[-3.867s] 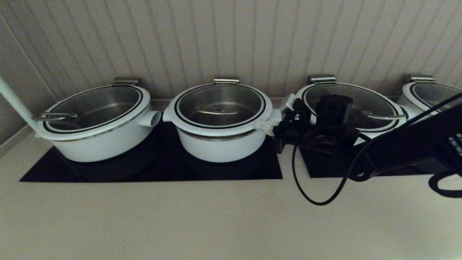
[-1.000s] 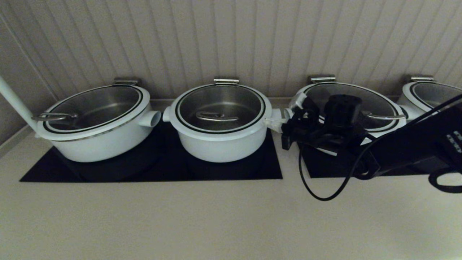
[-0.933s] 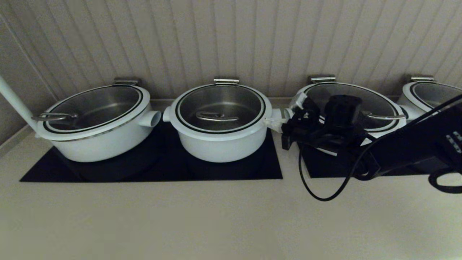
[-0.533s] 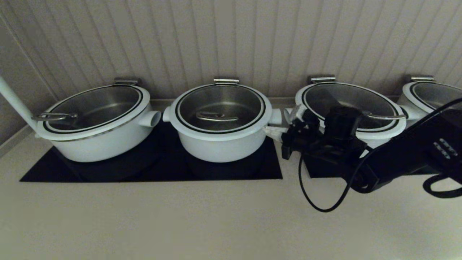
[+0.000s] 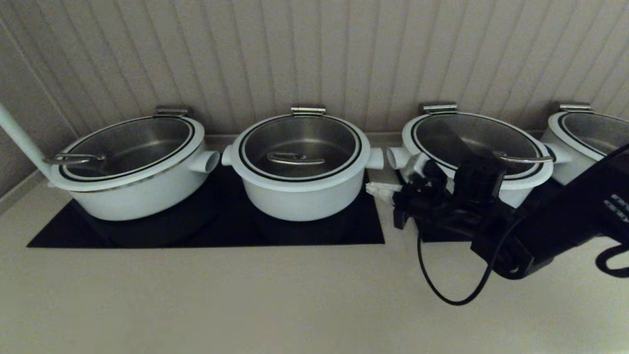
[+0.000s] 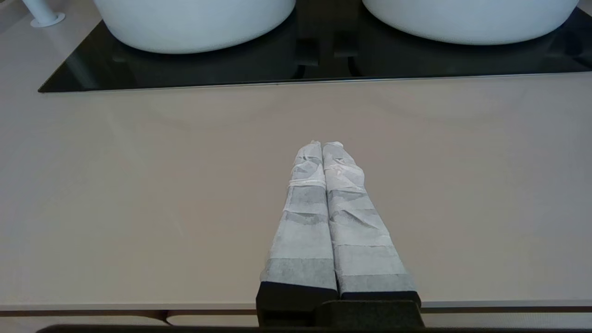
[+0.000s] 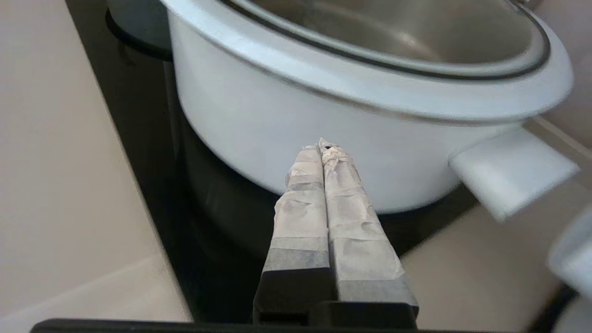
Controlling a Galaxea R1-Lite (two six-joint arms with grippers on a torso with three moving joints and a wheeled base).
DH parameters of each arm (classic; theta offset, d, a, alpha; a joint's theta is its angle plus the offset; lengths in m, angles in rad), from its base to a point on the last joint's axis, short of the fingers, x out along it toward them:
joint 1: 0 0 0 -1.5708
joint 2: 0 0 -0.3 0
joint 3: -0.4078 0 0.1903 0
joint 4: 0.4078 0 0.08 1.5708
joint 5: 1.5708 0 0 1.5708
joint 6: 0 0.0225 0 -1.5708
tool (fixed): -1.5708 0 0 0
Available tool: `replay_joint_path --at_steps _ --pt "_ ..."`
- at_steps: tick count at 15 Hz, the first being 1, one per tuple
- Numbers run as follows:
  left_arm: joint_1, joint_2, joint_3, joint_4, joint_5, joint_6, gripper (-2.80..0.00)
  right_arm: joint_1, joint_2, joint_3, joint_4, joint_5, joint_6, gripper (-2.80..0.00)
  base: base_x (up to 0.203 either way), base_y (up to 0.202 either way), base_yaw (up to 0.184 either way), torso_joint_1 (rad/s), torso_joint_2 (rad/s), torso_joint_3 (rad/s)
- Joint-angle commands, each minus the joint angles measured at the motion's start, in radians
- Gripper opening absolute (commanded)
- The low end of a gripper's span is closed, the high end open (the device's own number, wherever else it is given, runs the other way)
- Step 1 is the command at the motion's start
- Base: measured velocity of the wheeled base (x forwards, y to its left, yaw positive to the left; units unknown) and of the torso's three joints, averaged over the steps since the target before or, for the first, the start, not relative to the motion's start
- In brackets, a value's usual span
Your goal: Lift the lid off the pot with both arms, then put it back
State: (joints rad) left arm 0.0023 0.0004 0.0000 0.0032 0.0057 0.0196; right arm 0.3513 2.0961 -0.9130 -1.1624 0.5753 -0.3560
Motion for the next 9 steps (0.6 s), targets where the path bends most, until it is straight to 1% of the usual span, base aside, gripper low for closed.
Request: replay_joint_path --at_steps 1,4,6,7,9 --pt "-0.001 0.0 0.0 0.0 0.0 0.0 -2.8 -0.009 -0.073 0.057 -0.008 0.004 -0.002 -2.8 0.0 0.0 0.0 0.0 0.0 0.0" --pt "0.001 0.0 0.0 0.0 0.0 0.0 -2.8 -0.011 -0.168 0.125 0.008 -0.005 -0.003 -2.8 0.0 0.0 0.0 0.0 0.0 0.0" --pt "0.001 0.0 0.0 0.0 0.0 0.0 -2.8 -0.011 -0.237 0.155 0.042 -0.013 -0.002 -2.8 0.0 0.0 0.0 0.0 0.0 0.0" --pt "0.001 0.0 0.0 0.0 0.0 0.0 -2.8 -0.012 -0.276 0.16 0.065 -0.031 -0.002 -2.8 0.0 0.0 0.0 0.0 0.0 0.0" --pt "0.001 0.0 0.0 0.0 0.0 0.0 -2.8 -0.014 -0.354 0.164 0.124 -0.106 -0.002 -2.8 0.0 0.0 0.0 0.0 0.0 0.0"
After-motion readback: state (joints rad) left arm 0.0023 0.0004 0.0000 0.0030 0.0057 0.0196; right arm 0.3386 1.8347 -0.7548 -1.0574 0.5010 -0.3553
